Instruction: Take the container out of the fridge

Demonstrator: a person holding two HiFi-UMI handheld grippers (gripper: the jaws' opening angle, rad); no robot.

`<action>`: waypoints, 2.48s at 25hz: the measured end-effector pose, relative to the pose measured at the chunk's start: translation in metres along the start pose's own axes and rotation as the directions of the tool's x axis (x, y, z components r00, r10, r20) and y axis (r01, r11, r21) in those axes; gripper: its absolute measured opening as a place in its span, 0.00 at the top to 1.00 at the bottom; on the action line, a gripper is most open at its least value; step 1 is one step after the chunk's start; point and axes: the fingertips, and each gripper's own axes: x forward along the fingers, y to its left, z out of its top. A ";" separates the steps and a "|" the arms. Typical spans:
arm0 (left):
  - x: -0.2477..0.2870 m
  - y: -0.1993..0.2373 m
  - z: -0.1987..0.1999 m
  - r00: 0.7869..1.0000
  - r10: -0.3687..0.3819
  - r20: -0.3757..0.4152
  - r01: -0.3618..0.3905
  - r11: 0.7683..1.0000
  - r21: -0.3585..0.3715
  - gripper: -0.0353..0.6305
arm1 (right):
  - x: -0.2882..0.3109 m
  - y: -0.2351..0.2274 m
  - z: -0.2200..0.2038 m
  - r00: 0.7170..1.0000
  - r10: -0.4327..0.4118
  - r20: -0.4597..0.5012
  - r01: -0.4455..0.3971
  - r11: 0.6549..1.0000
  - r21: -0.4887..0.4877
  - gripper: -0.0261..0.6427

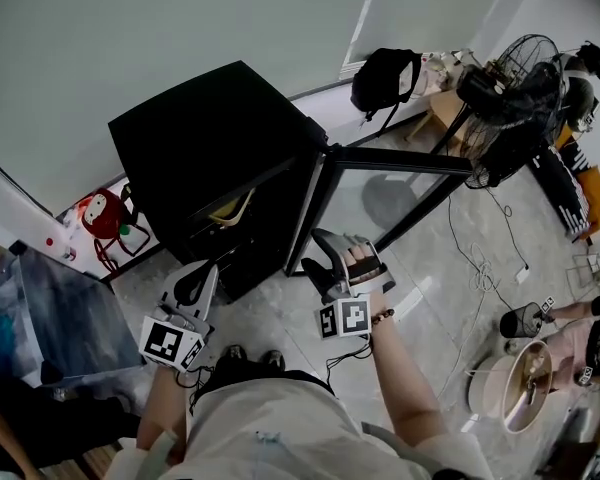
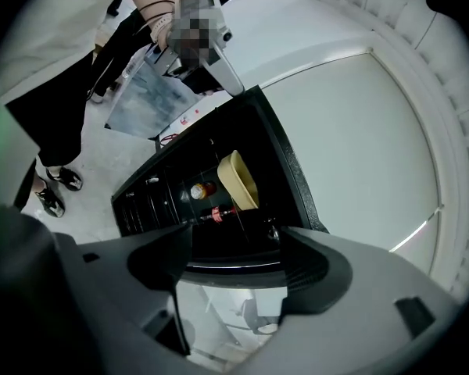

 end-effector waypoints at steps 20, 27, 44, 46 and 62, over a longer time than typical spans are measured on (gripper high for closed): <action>-0.079 0.059 -0.009 0.975 0.208 -0.084 -0.208 0.978 0.011 0.94 | 0.110 -0.001 0.062 0.994 0.046 0.099 -0.039 0.996 -0.075 0.46; -0.114 0.082 -0.016 0.950 0.291 -0.115 -0.292 0.956 0.010 0.94 | 0.148 0.006 0.083 0.990 0.067 0.120 -0.045 0.984 -0.173 0.46; -0.132 0.106 -0.009 0.925 0.368 -0.092 -0.368 0.930 0.013 0.94 | 0.186 0.004 0.091 0.996 0.008 0.086 0.017 0.958 -0.287 0.64; -0.132 0.107 -0.011 0.928 0.360 -0.095 -0.361 0.932 0.007 0.94 | 0.183 0.005 0.091 0.997 0.011 0.080 0.013 0.956 -0.292 0.64; -0.075 0.086 -0.014 0.981 0.181 -0.064 -0.182 0.983 -0.018 0.94 | 0.049 -0.016 0.102 0.997 0.019 0.081 0.015 0.918 -0.397 0.65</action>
